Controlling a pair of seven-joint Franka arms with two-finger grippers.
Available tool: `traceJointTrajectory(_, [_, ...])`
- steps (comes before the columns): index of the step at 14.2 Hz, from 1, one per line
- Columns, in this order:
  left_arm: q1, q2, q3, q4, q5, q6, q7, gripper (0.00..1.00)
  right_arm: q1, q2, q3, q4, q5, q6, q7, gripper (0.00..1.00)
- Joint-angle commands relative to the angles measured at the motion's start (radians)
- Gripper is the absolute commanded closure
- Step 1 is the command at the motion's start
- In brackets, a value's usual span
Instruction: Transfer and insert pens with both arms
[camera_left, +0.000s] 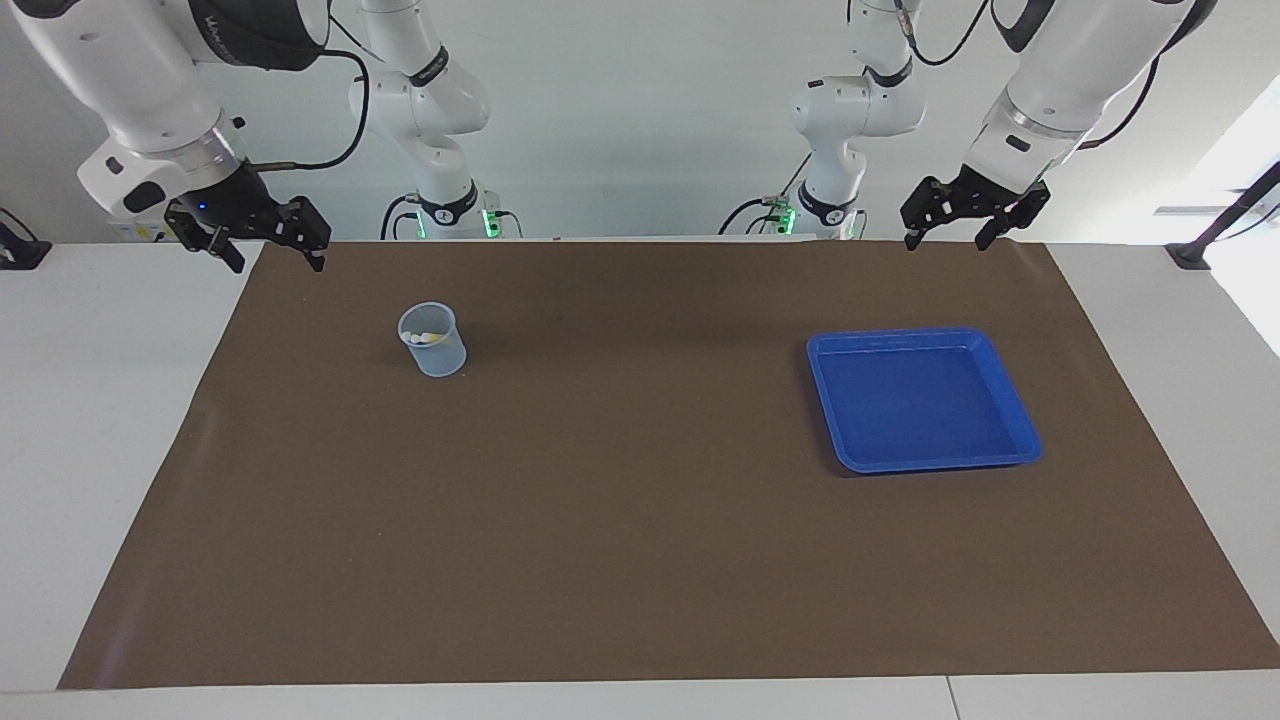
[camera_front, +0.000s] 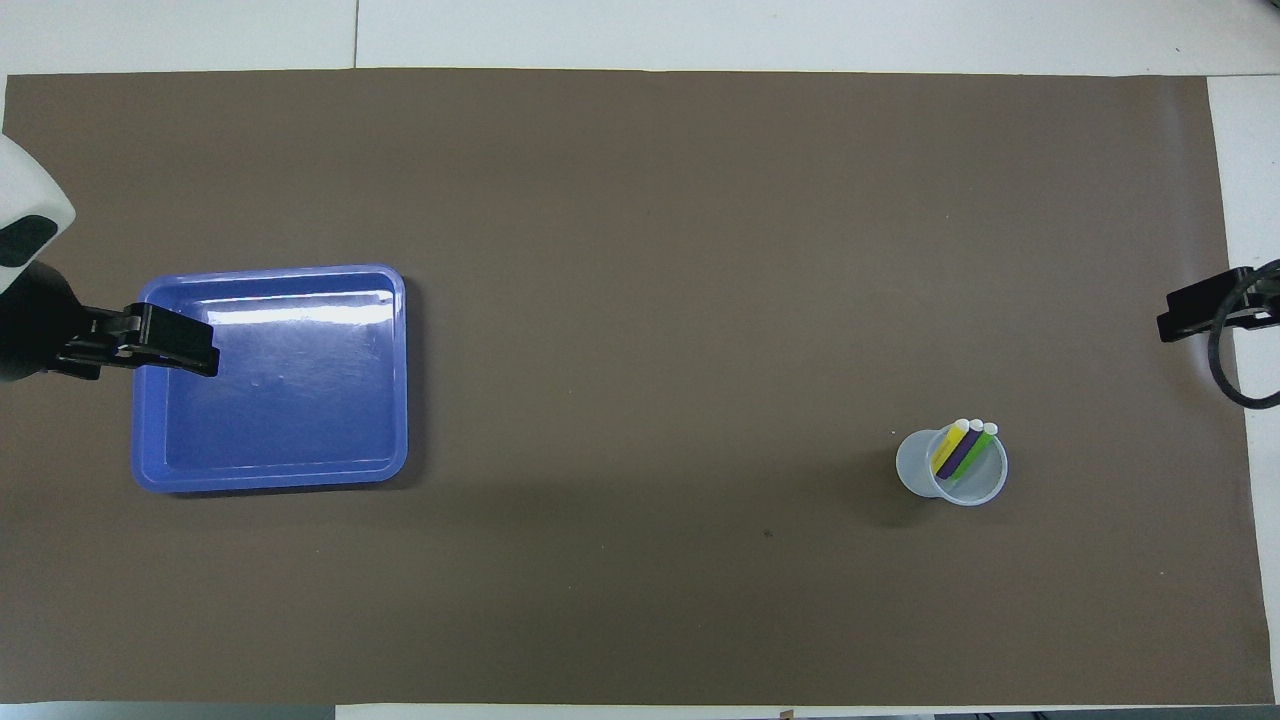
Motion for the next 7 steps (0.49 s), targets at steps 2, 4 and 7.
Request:
traceJointTrajectory(2, [0.004,-0.002,0.003,0.002,0.002,-0.002,-0.004,0.0,0.001,0.002,-0.001,0.001,0.003,-0.004,0.011,0.0])
traceJointTrajectory(4, [0.004,-0.002,0.003,0.002,0.002,-0.002,-0.004,0.0,0.002,0.005,0.0,0.001,0.003,-0.004,0.012,0.0])
traceJointTrajectory(7, [0.004,-0.002,0.003,0.002,0.002,-0.002,-0.004,0.0,0.002,0.008,0.005,0.001,0.003,-0.006,0.015,0.0])
